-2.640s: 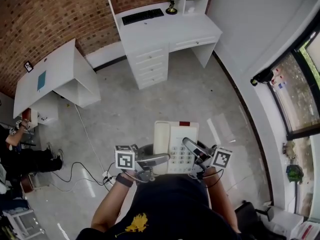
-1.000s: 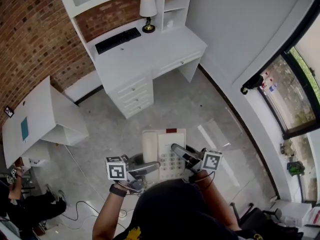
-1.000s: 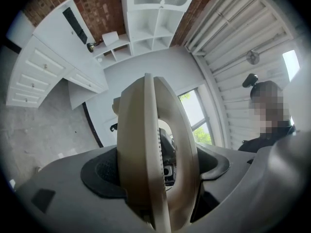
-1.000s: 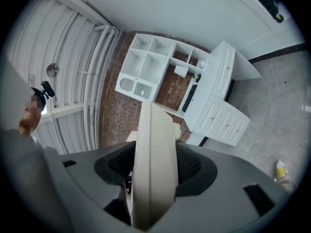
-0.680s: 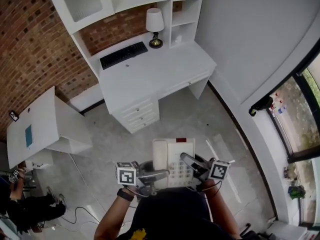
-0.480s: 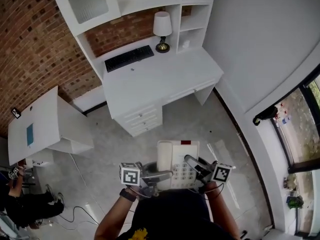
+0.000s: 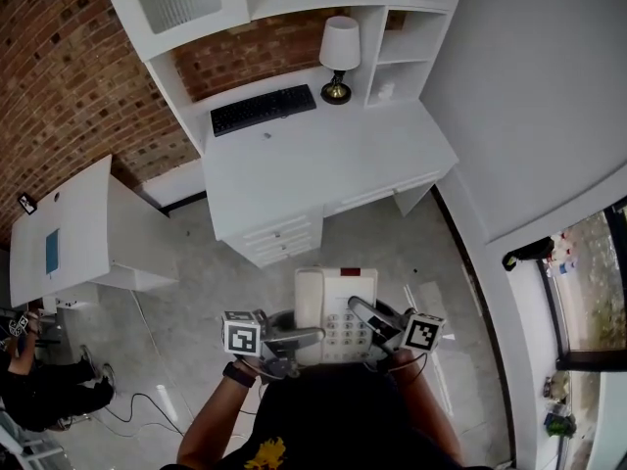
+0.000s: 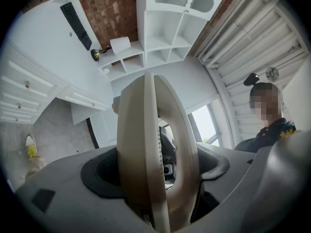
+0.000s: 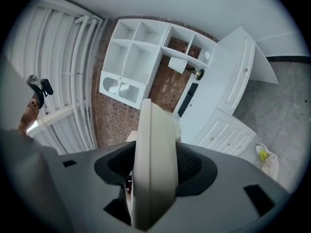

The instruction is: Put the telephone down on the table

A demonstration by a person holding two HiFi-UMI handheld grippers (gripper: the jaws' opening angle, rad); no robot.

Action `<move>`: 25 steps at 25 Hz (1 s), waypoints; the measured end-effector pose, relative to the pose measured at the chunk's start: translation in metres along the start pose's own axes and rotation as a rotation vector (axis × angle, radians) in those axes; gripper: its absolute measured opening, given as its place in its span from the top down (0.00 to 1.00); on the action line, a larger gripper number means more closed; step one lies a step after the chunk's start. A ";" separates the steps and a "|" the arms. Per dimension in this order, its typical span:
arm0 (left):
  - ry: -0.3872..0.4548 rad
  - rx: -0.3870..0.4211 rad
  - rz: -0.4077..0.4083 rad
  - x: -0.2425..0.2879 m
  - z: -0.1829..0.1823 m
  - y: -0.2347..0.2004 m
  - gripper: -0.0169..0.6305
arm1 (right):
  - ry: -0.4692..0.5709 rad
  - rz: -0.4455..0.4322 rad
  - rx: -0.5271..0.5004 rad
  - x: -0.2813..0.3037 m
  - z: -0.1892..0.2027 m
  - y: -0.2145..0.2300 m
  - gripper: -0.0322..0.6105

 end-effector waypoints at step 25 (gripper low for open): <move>0.090 0.002 0.001 0.124 -0.318 -0.092 0.31 | -0.090 0.014 -0.032 0.167 -0.305 0.116 0.59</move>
Point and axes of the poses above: the fingertips, and each gripper's own axes: x forward along the fingers, y to its right, z out of its underside, the point moved 7 cm from there along -x, backward along the fingers, and after that the axes turned 13 degrees about -z, right-handed, at the moved point
